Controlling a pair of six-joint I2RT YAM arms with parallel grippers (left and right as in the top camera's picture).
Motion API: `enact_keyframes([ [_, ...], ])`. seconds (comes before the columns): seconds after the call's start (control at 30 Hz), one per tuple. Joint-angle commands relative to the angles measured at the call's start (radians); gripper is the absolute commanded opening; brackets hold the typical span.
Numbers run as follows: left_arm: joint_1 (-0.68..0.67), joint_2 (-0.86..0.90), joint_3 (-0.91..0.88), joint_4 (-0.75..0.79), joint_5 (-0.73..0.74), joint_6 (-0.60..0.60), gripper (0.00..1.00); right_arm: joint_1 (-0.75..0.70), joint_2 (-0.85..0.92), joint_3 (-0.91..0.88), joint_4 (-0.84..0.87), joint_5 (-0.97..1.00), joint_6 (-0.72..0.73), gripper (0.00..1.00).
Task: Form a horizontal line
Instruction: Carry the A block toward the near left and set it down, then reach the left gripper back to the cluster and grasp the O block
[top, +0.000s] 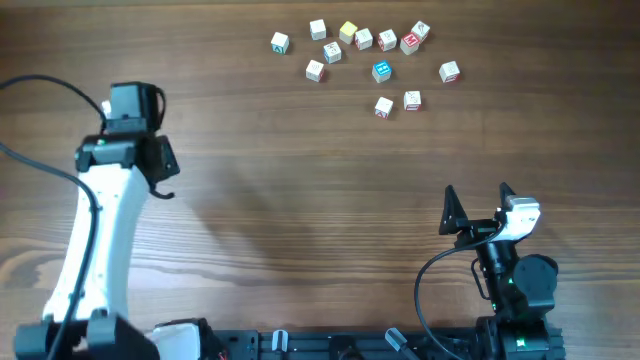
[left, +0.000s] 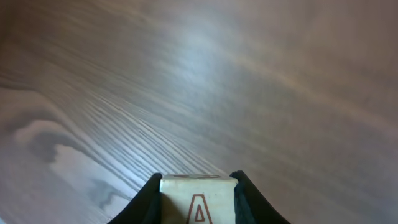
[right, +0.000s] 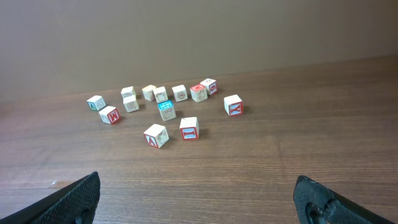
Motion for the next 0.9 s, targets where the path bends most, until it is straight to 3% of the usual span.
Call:
enact_keyframes([
  [0.0, 0.075, 0.079, -0.01, 0.013, 0.264, 0.257, 0.04, -0.005, -0.003, 0.001, 0.002, 0.018, 0.002, 1.0],
  [0.13, 0.093, 0.15, -0.01, 0.013, 0.262, 0.511, 0.04, -0.005, -0.003, 0.001, 0.002, 0.018, 0.002, 1.0],
  [0.23, 0.093, 0.202, -0.01, 0.068, 0.254, 0.567, 0.04, -0.005, -0.003, 0.001, 0.002, 0.018, 0.002, 1.0],
  [0.6, 0.149, 0.396, -0.01, 0.209, 0.257, 0.581, 0.05, -0.005, -0.003, 0.001, 0.002, 0.018, 0.002, 1.0],
  [0.87, 0.159, 0.399, -0.01, 0.212, 0.335, 0.58, 0.3, -0.005, -0.003, 0.001, 0.002, 0.018, 0.001, 0.99],
])
